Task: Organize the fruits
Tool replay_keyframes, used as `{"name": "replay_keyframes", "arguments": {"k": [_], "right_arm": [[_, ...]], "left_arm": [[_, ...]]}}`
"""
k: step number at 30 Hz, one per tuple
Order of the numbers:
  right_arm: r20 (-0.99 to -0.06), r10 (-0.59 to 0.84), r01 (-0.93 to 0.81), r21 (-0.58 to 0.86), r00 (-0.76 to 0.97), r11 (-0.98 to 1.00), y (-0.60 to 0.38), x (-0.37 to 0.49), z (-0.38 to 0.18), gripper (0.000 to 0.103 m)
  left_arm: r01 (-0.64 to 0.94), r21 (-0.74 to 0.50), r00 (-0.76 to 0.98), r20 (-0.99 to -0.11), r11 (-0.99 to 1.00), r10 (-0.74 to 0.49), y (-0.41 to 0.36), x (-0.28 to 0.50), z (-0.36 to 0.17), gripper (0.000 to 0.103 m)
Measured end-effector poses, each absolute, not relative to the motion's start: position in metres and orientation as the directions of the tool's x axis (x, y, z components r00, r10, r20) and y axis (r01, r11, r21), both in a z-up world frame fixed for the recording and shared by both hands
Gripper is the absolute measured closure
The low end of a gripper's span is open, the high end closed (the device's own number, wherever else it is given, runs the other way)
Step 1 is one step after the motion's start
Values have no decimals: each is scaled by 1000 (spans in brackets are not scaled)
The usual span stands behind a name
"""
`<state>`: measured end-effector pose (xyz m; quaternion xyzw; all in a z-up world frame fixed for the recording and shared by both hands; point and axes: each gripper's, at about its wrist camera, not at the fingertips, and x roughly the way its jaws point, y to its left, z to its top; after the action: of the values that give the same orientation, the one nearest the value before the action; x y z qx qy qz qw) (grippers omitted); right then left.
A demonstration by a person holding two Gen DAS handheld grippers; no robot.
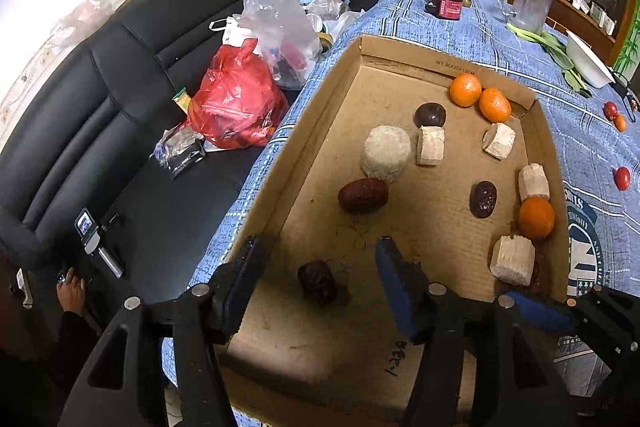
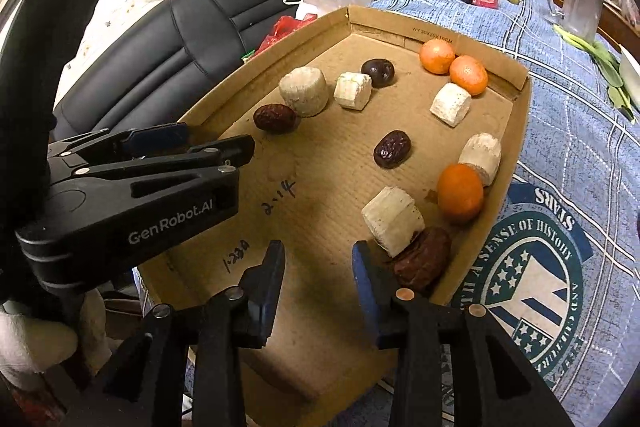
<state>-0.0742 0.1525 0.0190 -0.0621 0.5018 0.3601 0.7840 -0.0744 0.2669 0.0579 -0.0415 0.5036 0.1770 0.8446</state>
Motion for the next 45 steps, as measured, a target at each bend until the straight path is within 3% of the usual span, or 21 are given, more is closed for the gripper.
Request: {"name": "replay_keyframes", "arguments": {"k": [5, 7, 11, 13, 15, 20, 25, 34, 40, 45], "right_arm": [[-817, 521, -654, 256, 249, 712, 141, -85, 34, 64], [-808, 532, -664, 254, 255, 704, 133, -90, 40, 64], [-792, 546, -672, 248, 274, 698, 113, -98, 55, 64], [-782, 551, -673, 243, 291, 699, 100, -101, 62, 64], [-774, 553, -669, 238, 308, 705, 87, -104, 68, 63], [-758, 547, -646, 224, 355, 729, 56, -111, 82, 60], [-748, 522, -608, 203, 410, 768, 23, -120, 91, 56], [-724, 508, -569, 195, 466, 799, -6, -124, 102, 55], [-711, 510, -571, 184, 485, 800, -4, -127, 109, 47], [-738, 477, -550, 173, 477, 817, -1, -124, 100, 45]], "left_arm": [[-393, 139, 460, -826, 909, 325, 258, -86, 78, 42], [-440, 164, 484, -785, 883, 387, 252, -96, 92, 28], [-539, 191, 526, -684, 820, 505, 238, -117, 124, 18], [-583, 206, 532, -635, 786, 561, 227, -126, 140, 5], [-626, 219, 511, -609, 748, 607, 219, -131, 152, 2], [-624, 164, 509, -657, 764, 556, 195, -134, 166, 1], [-628, 213, 438, -699, 749, 566, 167, -133, 163, 1], [-588, 80, 671, -508, 805, 541, 125, -167, 211, 1], [-576, 101, 627, -582, 811, 518, 121, -160, 206, 1], [-507, 140, 581, -673, 850, 458, 114, -161, 173, 1]]}}
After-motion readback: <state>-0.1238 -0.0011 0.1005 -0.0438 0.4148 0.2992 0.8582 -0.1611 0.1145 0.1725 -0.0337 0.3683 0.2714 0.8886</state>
